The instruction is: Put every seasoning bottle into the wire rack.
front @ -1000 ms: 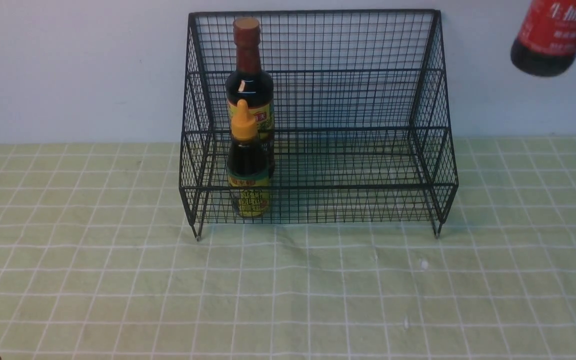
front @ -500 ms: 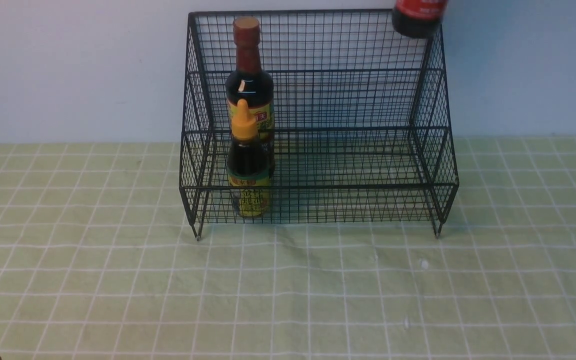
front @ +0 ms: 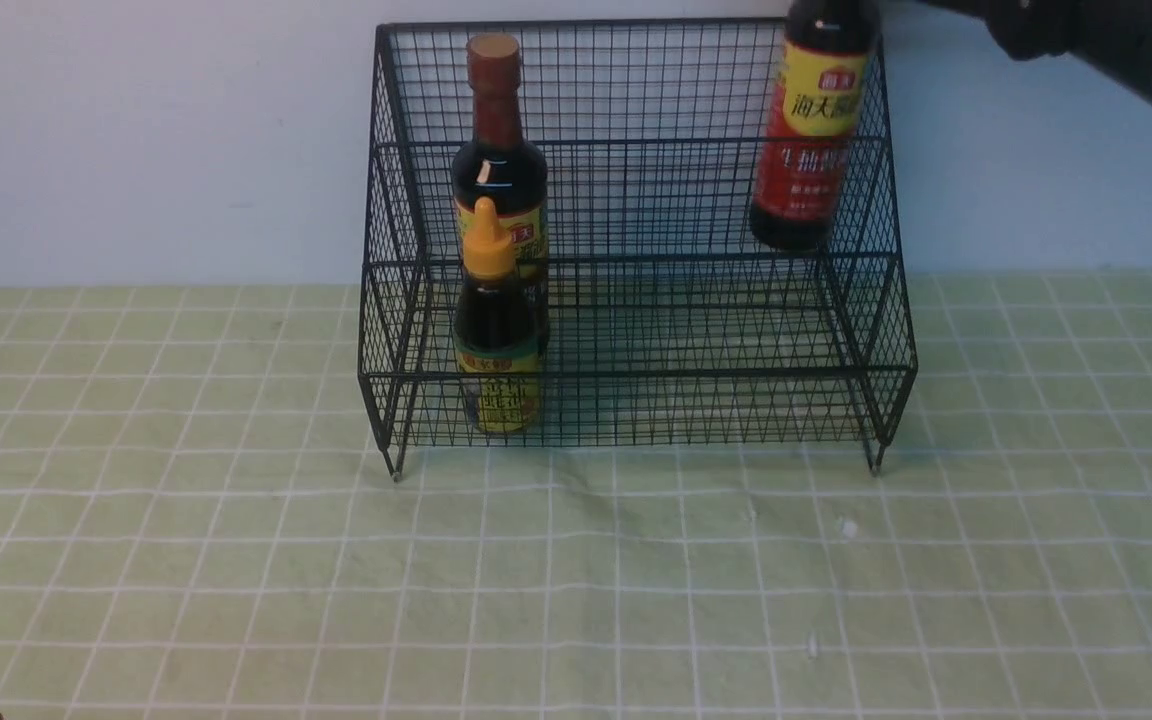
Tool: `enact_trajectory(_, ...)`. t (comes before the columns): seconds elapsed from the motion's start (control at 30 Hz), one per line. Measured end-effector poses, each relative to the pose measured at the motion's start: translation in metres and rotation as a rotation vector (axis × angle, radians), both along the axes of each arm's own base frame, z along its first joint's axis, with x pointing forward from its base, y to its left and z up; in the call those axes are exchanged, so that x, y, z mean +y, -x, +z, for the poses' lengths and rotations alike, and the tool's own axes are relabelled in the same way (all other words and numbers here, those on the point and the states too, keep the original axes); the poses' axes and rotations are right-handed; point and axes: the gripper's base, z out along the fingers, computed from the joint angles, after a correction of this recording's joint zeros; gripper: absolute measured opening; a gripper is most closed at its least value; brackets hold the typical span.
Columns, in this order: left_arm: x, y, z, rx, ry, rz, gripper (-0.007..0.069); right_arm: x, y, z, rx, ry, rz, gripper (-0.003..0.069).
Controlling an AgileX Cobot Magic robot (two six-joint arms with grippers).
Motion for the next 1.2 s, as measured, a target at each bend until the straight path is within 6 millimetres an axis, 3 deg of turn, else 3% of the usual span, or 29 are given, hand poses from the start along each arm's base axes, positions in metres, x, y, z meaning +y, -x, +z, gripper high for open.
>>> enact_trajectory(0.13,0.000,0.000,0.000,0.000,0.000,0.000,-0.0006,-0.001,-0.001,-0.015,0.091,0.036,-0.007,0.0279)
enact_trajectory(0.47,0.000,0.000,0.000,0.000,0.000,0.000,-0.0006,0.000,0.003,-0.013,0.129,0.055,0.021,0.0300)
enact_trajectory(0.6,0.000,0.000,0.000,0.000,0.000,0.000,-0.0006,0.000,0.007,-0.002,0.127,0.029,0.022,0.0386)
enact_trajectory(0.7,0.000,0.000,0.000,0.000,0.000,0.000,-0.0006,-0.003,0.020,0.017,0.138,0.024,0.021,0.0447)
enact_trajectory(0.8,0.000,0.000,0.000,0.000,0.000,0.000,-0.0006,-0.005,0.030,0.032,0.141,0.024,0.020,0.0463)
enact_trajectory(0.93,0.000,0.000,0.000,0.000,0.000,0.000,-0.0006,-0.015,0.067,0.074,0.185,0.053,0.024,0.0459)
enact_trajectory(1.0,0.000,0.000,0.000,0.000,0.000,0.000,-0.0006,-0.017,0.079,0.084,0.205,0.066,0.030,0.0447)
enact_trajectory(1.07,0.000,0.000,0.000,0.000,0.000,0.000,-0.0006,-0.026,0.114,0.115,0.219,0.105,0.043,0.0372)
enact_trajectory(1.1,0.000,0.000,0.000,0.000,0.000,0.000,-0.0006,-0.027,0.120,0.120,0.221,0.105,0.048,0.0356)
enact_trajectory(1.2,0.000,0.000,0.000,0.000,0.000,0.000,-0.0006,-0.042,0.179,0.163,0.221,0.127,0.059,0.0168)
